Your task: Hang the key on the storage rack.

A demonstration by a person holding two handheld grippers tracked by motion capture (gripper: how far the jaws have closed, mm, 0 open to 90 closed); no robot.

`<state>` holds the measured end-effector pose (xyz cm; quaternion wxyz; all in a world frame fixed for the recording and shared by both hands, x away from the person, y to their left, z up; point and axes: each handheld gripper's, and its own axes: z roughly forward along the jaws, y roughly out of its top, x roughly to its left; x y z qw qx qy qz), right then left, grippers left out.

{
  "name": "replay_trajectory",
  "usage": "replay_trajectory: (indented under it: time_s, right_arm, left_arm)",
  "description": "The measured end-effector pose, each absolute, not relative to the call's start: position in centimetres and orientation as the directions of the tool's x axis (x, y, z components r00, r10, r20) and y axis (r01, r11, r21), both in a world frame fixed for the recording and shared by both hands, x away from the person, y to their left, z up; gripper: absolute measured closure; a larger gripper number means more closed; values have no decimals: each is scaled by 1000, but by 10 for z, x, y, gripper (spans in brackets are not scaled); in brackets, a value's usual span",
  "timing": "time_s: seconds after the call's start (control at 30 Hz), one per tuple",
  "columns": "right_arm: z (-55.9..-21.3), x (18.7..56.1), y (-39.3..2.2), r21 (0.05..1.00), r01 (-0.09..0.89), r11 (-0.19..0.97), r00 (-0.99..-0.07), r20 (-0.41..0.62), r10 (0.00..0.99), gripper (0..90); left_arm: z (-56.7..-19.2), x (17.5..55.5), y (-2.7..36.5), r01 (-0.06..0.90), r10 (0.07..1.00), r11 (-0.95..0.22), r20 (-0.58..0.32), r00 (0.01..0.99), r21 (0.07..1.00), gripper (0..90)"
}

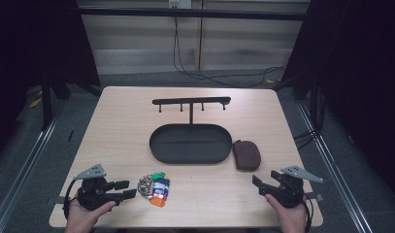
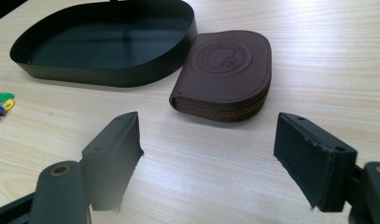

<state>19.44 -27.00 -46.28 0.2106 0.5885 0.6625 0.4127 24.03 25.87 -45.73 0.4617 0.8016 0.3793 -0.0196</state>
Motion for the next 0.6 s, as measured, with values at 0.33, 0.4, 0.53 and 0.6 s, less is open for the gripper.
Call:
replay_trajectory:
  time_s: [0.33, 0.4, 0.53, 0.6]
  right_arm:
    - [-465, 197, -267, 780, 625, -18, -240, 213, 947, 225]
    - [-464, 196, -266, 779, 627, -14, -241, 211, 947, 225]
    - [-464, 195, -265, 779, 627, -4, -244, 202, 949, 225]
    - [-464, 195, -265, 778, 628, -6, -244, 204, 948, 225]
  left_arm:
    - [-457, 245, 258, 678, 590, -265, -441, 676, 685, 536]
    - [-455, 245, 256, 677, 582, -278, -441, 683, 682, 538]
    - [-452, 245, 251, 670, 588, -326, -412, 697, 667, 532]
    - [-449, 245, 248, 657, 592, -350, -386, 708, 668, 537]
